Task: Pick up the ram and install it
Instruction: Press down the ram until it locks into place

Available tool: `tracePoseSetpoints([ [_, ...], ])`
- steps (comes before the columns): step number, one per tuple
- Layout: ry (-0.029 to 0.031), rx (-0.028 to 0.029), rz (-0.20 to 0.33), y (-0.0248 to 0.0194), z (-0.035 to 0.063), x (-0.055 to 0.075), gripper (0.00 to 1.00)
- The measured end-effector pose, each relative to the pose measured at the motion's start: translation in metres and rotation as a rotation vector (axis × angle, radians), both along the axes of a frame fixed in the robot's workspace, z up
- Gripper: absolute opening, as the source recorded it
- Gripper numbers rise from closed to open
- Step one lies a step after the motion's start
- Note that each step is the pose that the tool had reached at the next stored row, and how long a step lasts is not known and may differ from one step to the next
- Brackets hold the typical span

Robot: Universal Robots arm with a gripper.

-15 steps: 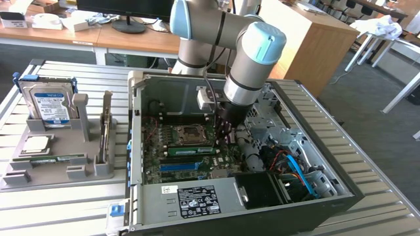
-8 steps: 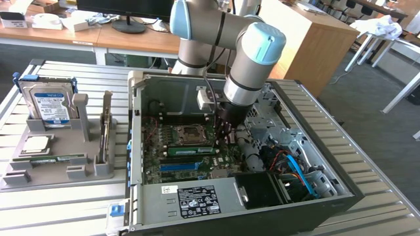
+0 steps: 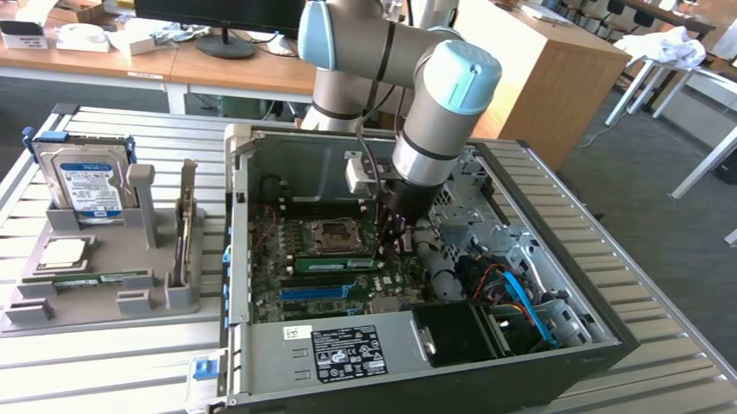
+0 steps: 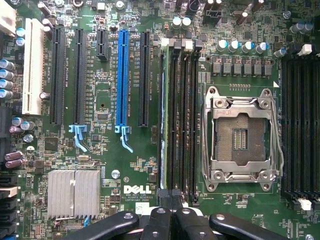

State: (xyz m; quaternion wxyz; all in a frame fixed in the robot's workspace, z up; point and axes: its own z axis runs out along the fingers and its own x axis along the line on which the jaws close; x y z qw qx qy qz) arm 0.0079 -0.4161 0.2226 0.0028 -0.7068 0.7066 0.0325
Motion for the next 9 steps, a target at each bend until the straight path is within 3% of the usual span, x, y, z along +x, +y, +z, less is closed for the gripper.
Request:
tracePoseSetpoints([
  [4, -0.0002, 0.0016, 0.000, 0.0002, 0.0019, 0.000, 0.10],
  [9, 0.0000, 0.0001, 0.000, 0.0000, 0.0166, 0.000, 0.10],
])
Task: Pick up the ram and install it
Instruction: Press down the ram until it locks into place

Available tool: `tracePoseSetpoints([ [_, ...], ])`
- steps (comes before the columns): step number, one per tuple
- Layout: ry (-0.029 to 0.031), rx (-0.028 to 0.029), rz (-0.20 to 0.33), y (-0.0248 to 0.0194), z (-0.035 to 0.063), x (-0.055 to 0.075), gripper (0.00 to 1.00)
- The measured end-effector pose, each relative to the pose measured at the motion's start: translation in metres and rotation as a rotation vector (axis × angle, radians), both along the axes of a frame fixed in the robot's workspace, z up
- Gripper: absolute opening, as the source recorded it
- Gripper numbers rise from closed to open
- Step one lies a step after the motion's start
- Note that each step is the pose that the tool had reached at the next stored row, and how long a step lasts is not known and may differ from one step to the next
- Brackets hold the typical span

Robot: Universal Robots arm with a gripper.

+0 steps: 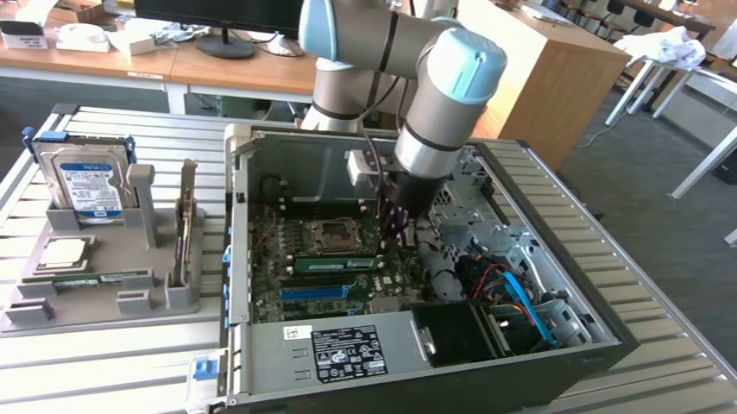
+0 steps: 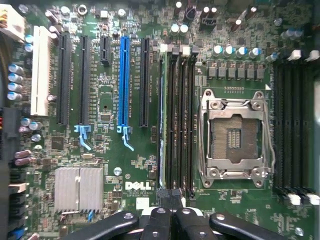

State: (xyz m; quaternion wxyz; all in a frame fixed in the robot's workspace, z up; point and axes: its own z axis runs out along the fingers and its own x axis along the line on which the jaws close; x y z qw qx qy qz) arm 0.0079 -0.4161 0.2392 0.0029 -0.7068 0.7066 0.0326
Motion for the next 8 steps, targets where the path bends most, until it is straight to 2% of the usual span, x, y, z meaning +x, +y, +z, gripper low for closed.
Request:
tracePoseSetpoints([
  [5, 0.0000, 0.0000, 0.000, 0.0000, 0.0127, 0.0000, 0.10],
  [8, 0.0000, 0.0002, 0.000, 0.0000, 0.0130, 0.0000, 0.10],
])
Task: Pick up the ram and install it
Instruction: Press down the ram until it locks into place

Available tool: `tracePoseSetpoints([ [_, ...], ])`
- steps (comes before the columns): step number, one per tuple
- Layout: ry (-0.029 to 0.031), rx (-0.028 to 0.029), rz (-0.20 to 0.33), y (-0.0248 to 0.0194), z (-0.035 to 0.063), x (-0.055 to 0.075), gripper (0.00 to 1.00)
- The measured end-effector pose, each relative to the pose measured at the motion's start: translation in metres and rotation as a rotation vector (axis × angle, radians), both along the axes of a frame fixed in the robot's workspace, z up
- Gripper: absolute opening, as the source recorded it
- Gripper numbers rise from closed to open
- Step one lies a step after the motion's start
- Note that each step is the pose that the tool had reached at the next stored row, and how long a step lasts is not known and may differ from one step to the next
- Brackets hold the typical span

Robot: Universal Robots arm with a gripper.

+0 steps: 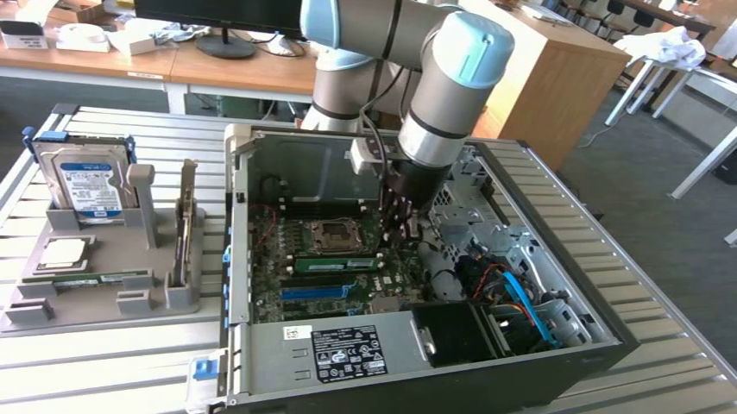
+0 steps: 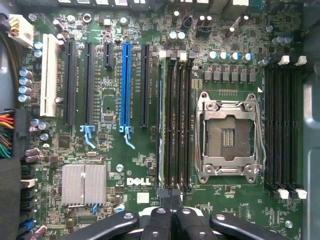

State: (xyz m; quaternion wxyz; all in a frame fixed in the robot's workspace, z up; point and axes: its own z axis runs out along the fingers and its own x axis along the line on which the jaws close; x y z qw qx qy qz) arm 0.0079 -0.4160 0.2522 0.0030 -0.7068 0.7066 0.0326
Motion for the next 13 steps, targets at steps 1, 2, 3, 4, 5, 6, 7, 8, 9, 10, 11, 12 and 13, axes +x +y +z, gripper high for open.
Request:
tracePoseSetpoints([
  [1, 0.0000, -0.0001, 0.000, 0.0000, 0.0000, 0.000, 0.10],
  [2, 0.0001, 0.0000, 0.000, 0.0000, 0.0000, 0.000, 0.10],
  [3, 0.0000, -0.0001, 0.000, 0.0000, 0.0001, -0.001, 0.10],
  [4, -0.0001, -0.0003, 0.000, -0.0001, 0.0001, -0.003, 0.10],
  [5, -0.0006, -0.0003, 0.000, -0.0001, 0.0000, -0.006, 0.10],
  [6, -0.0009, -0.0003, 0.000, 0.0000, -0.0001, -0.009, 0.10],
  [7, -0.0014, -0.0003, 0.000, 0.0001, -0.0002, -0.013, 0.10],
  [8, -0.0021, -0.0003, 0.000, 0.0002, -0.0003, -0.018, 0.10],
  [9, -0.0027, -0.0002, 0.000, 0.0004, -0.0005, -0.022, 0.10],
  [10, -0.0032, -0.0003, 0.000, 0.0006, -0.0006, -0.027, 0.10],
  [11, -0.0035, -0.0004, 0.000, 0.0008, -0.0006, -0.031, 0.10],
  [12, -0.0039, -0.0003, 0.000, 0.0009, -0.0007, -0.036, 0.10],
  [13, -0.0043, -0.0001, 0.000, 0.0011, -0.0009, -0.040, 0.10],
])
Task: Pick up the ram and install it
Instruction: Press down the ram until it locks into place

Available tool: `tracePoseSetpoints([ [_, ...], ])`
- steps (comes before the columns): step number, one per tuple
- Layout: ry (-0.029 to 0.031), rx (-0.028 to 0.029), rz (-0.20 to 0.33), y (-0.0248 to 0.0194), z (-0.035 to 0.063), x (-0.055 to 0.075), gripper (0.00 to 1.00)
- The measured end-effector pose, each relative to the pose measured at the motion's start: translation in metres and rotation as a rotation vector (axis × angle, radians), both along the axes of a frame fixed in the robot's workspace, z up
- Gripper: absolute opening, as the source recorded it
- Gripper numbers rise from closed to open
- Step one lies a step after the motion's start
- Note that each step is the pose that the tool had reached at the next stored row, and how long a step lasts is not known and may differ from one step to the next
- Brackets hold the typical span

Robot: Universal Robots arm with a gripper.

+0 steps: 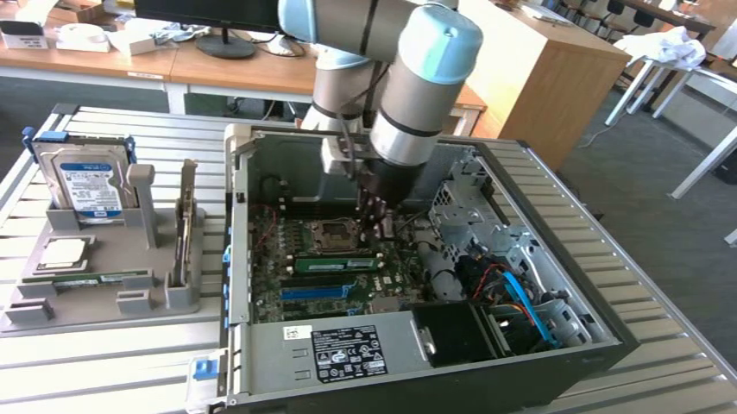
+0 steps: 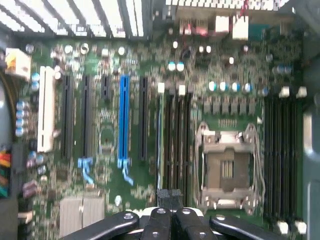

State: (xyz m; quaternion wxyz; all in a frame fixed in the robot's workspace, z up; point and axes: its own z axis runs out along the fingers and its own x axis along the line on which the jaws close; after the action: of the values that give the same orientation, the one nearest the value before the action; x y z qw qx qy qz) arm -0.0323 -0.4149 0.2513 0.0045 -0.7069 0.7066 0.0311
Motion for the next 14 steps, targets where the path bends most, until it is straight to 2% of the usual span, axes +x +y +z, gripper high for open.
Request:
tracePoseSetpoints([
  [4, -0.0008, 0.0000, 0.000, 0.0004, -0.0003, -0.014, 0.10],
  [14, -0.0010, 0.0000, 0.000, 0.0006, -0.0007, -0.037, 0.10],
])
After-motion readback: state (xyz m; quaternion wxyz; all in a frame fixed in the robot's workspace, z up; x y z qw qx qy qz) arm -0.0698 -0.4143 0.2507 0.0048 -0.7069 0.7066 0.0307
